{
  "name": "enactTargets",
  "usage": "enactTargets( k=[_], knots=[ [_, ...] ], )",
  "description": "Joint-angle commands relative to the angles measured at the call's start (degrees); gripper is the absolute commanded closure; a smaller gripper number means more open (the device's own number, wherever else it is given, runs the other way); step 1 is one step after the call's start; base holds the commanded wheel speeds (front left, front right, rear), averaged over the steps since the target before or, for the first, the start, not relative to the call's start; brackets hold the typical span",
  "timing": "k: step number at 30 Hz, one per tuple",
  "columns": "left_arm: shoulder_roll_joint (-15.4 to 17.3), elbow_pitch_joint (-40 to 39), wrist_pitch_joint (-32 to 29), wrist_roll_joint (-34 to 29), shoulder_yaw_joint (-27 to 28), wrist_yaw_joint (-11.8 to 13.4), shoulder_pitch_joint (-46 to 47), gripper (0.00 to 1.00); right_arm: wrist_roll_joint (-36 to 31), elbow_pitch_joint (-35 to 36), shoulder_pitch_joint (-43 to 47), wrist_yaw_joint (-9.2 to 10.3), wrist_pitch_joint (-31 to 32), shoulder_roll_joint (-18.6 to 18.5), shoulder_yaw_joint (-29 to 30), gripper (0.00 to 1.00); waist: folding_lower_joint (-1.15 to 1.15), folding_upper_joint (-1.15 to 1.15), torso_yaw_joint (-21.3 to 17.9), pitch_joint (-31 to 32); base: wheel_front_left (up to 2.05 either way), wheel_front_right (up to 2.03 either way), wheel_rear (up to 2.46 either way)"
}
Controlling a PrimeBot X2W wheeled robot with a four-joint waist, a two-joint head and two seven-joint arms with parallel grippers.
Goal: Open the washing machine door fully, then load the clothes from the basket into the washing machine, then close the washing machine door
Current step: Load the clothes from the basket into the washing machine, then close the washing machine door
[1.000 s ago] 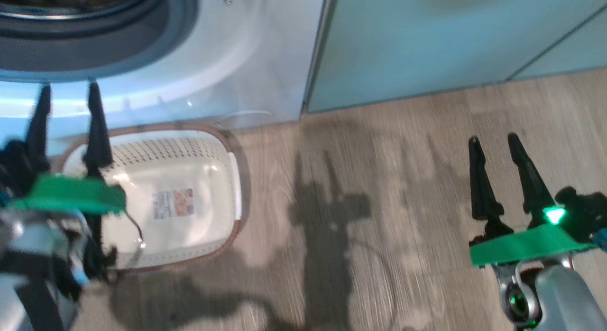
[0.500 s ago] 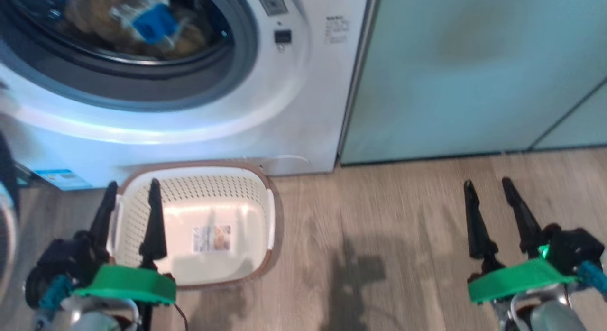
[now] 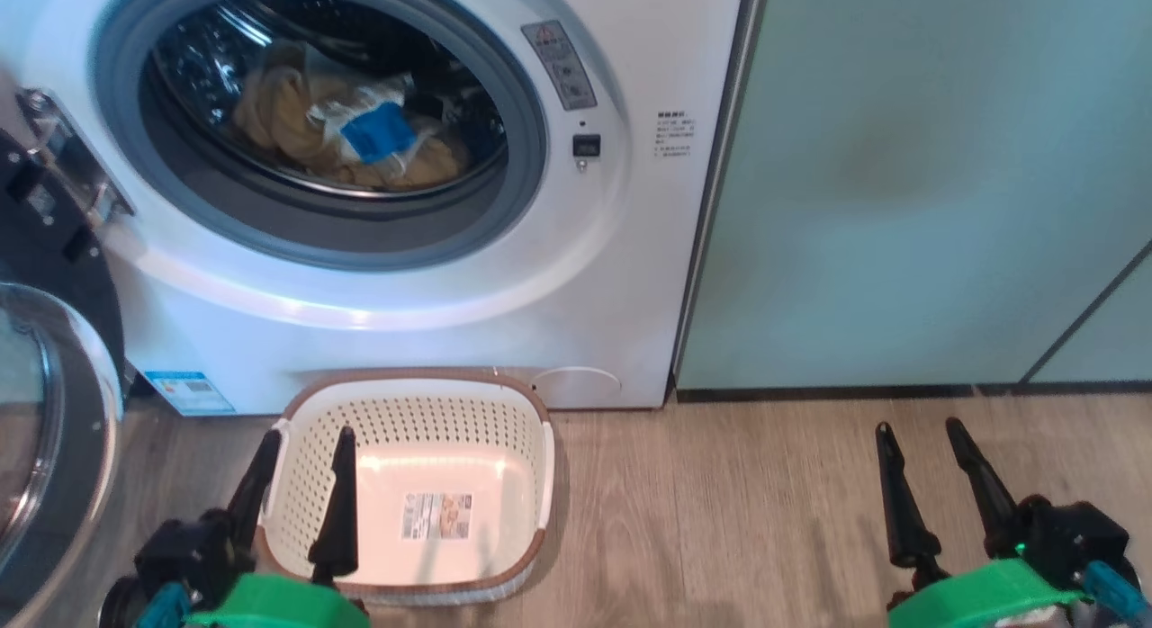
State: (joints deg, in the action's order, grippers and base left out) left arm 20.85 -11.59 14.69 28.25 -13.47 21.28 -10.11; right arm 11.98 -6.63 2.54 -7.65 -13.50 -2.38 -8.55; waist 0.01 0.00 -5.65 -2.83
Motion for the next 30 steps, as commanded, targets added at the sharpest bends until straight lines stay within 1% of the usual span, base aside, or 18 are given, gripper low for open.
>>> enactTargets(
  k=[1,6,13,30],
  knots=[
    [0.5,-1.2,0.3,0.1,2.0,-0.1,1.5,0.00,-0.6,2.3,-1.1,0.16,0.3,-0.5,-0.8,0.00,-0.01,0.00,0.3,0.8,0.00,0.00,0.00],
    [0.6,-0.9,0.3,0.0,1.6,0.0,0.3,0.00,-0.7,3.8,0.3,0.16,1.4,-0.5,-0.8,0.00,-0.01,0.00,0.3,2.1,0.00,0.00,0.00],
    [0.8,-0.9,0.3,-0.1,1.6,0.3,0.1,0.00,-0.7,4.7,0.7,0.16,2.0,-0.5,-0.9,0.00,-0.01,0.00,0.1,2.3,0.00,0.00,0.00],
    [1.0,-0.3,0.2,-0.5,0.9,0.4,0.7,0.00,-0.4,4.7,0.7,0.16,1.9,-0.5,-0.9,0.00,-0.01,0.00,0.0,2.5,-0.03,0.03,0.00]
  ],
)
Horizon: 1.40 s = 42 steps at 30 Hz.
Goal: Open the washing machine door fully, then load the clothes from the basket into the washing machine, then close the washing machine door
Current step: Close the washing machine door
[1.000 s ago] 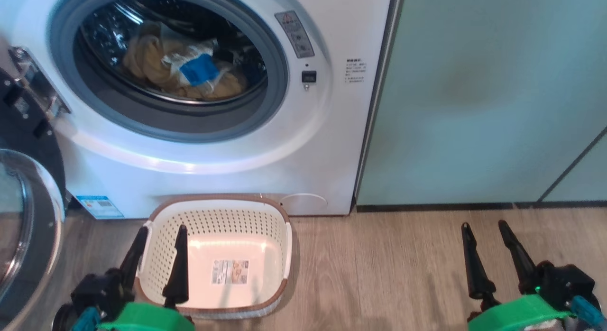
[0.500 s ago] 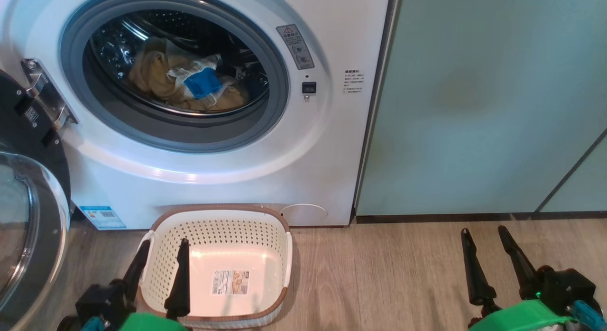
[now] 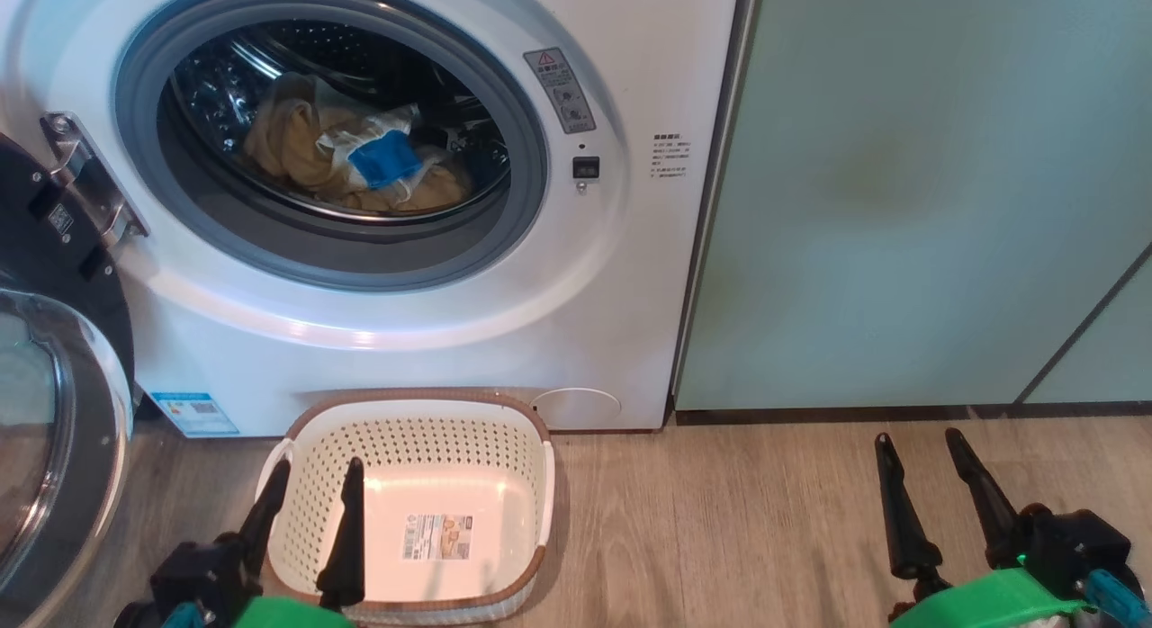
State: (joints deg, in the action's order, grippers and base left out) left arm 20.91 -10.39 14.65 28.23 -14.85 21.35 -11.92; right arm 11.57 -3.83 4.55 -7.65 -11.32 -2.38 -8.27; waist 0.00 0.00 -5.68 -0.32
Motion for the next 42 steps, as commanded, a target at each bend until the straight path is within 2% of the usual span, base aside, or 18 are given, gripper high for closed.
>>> enactTargets(
  k=[1,9,24,42],
  knots=[
    [0.9,-1.5,0.3,-0.6,2.3,0.4,2.6,0.00,0.0,1.9,-1.3,0.16,-0.3,-0.5,-1.2,0.00,0.00,0.00,0.0,0.0,-0.44,0.44,0.00],
    [0.9,-1.3,0.3,-0.7,2.2,0.4,2.7,0.00,0.0,1.9,-1.3,0.16,-0.4,-0.5,-1.0,0.00,0.00,0.00,0.0,0.1,-0.98,0.98,0.00],
    [1.2,-1.0,0.3,-0.6,2.3,-0.6,3.5,0.00,0.1,1.9,-1.7,0.16,-0.6,-0.5,-0.8,0.00,0.00,0.00,0.8,-0.7,-1.67,1.65,0.02],
    [0.9,-1.2,0.3,-1.9,2.9,-1.1,3.8,0.00,0.0,1.9,-1.6,0.16,-0.9,-0.5,-0.2,0.00,0.00,0.00,1.9,-1.0,-0.17,0.17,0.00]
  ],
)
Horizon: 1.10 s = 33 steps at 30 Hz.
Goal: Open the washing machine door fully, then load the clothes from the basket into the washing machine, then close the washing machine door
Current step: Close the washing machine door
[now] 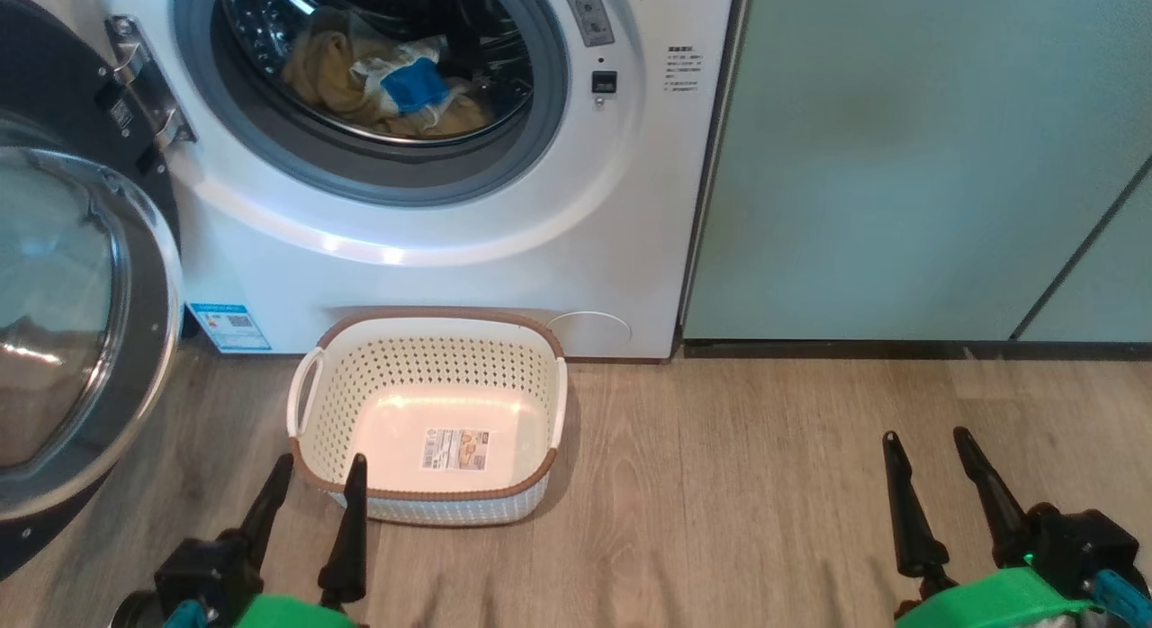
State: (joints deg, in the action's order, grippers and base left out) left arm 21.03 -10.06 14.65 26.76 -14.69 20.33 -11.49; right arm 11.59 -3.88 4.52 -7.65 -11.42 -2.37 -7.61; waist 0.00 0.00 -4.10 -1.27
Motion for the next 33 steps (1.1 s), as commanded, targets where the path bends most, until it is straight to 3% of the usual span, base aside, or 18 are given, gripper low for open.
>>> enactTargets(
  k=[1,9,24,33],
  knots=[
    [0.7,-1.5,0.3,-0.5,2.8,-0.1,3.4,0.00,-0.1,1.9,-1.5,0.16,-0.8,-0.5,-0.8,0.00,0.00,0.00,0.5,0.0,0.00,0.00,0.00],
    [0.3,-1.9,0.3,-0.7,2.7,-0.9,3.9,0.00,-0.3,2.0,-1.3,0.16,-0.7,-0.5,-0.3,0.00,0.00,0.00,3.8,-0.1,0.00,0.00,0.00],
    [-1.0,-1.8,0.3,-2.5,4.6,-1.3,3.9,0.00,-1.3,3.2,-1.0,0.16,0.5,-0.5,0.0,0.00,0.00,0.00,19.8,-0.5,0.00,0.00,0.00],
    [-1.7,-2.0,0.3,-3.0,5.6,-1.6,3.0,0.00,-0.8,3.0,-1.4,0.16,0.6,-0.5,-1.1,0.00,0.00,0.00,25.5,-0.2,0.00,0.00,0.00]
  ],
)
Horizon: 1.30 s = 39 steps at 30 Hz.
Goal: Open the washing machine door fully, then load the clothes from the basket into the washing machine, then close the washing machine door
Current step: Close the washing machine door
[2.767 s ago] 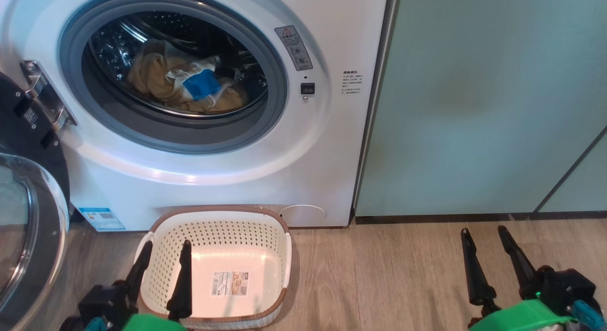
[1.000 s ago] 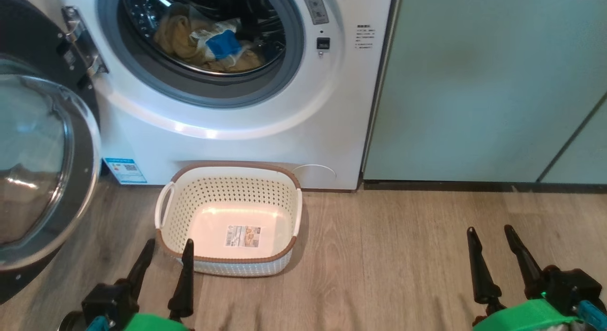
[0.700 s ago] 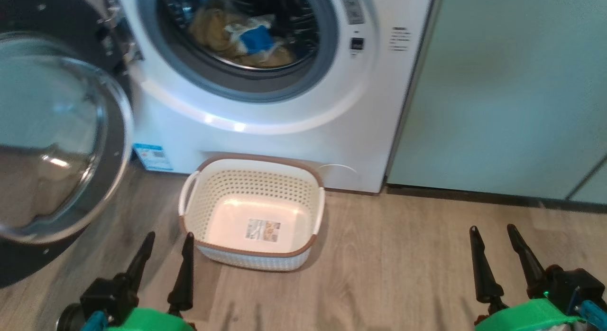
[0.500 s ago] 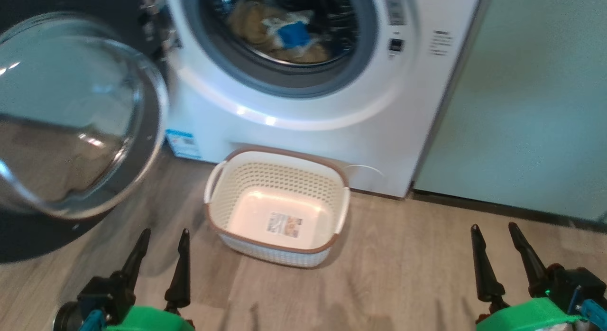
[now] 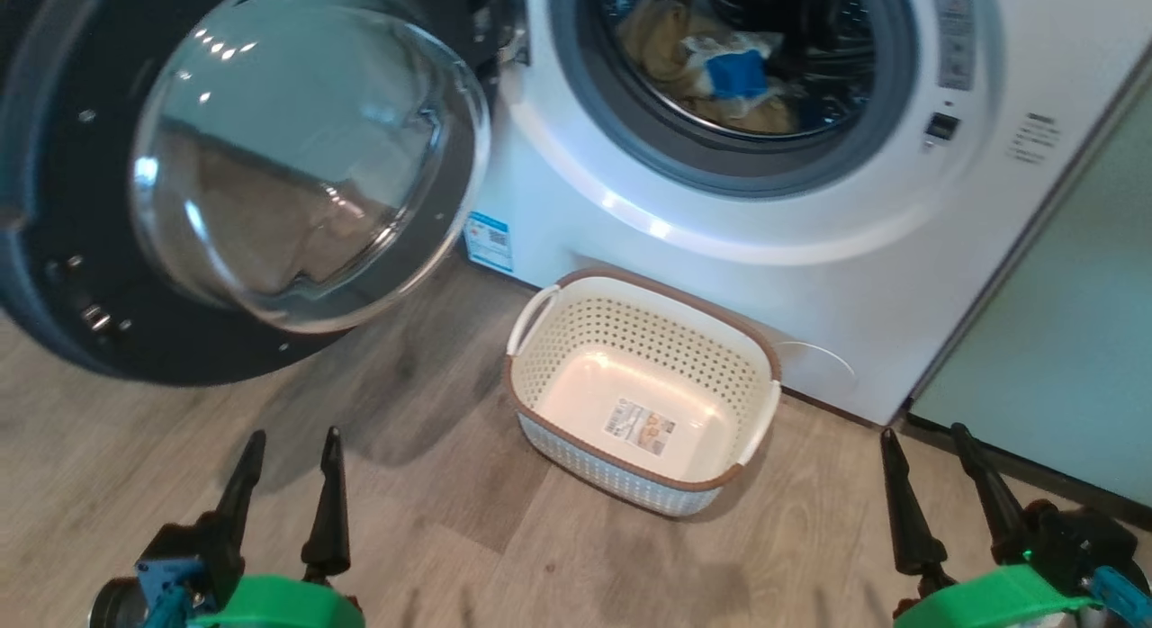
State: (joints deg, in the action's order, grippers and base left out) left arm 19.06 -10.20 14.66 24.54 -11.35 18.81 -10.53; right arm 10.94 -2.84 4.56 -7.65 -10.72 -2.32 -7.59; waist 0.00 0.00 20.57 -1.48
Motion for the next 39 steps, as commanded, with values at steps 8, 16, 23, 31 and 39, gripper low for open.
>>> enactTargets(
  k=[8,16,23,31,39],
  knots=[
    [-0.3,-1.9,0.3,-1.1,2.8,-0.5,1.8,0.00,-0.3,1.7,-1.6,0.16,-0.1,-0.6,-1.4,0.00,0.00,0.00,1.7,-0.1,0.00,0.00,0.00],
    [-0.9,-2.1,0.3,-0.2,3.4,-1.8,1.6,1.00,-0.1,1.4,-1.9,0.16,-0.1,-0.6,-1.8,0.00,0.00,0.00,0.9,-0.1,0.00,0.00,0.00],
    [-1.3,-2.2,0.3,-0.7,3.6,-2.5,1.5,1.00,-0.1,1.4,-1.8,0.16,-0.1,-0.6,-1.6,0.00,0.00,0.00,0.7,-0.1,0.00,0.00,0.00],
    [-1.6,-6.0,0.3,-1.1,4.7,-5.8,3.0,1.00,-0.2,1.4,-1.6,0.16,0.0,-0.6,-1.3,0.00,0.00,0.00,1.1,0.3,0.00,0.00,0.00],
    [-0.3,-17.5,0.2,5.7,11.5,-13.3,10.4,1.00,-0.4,2.0,-0.8,0.16,0.1,-0.6,-1.0,0.00,0.00,0.00,2.9,1.0,0.00,0.00,0.00]
  ],
)
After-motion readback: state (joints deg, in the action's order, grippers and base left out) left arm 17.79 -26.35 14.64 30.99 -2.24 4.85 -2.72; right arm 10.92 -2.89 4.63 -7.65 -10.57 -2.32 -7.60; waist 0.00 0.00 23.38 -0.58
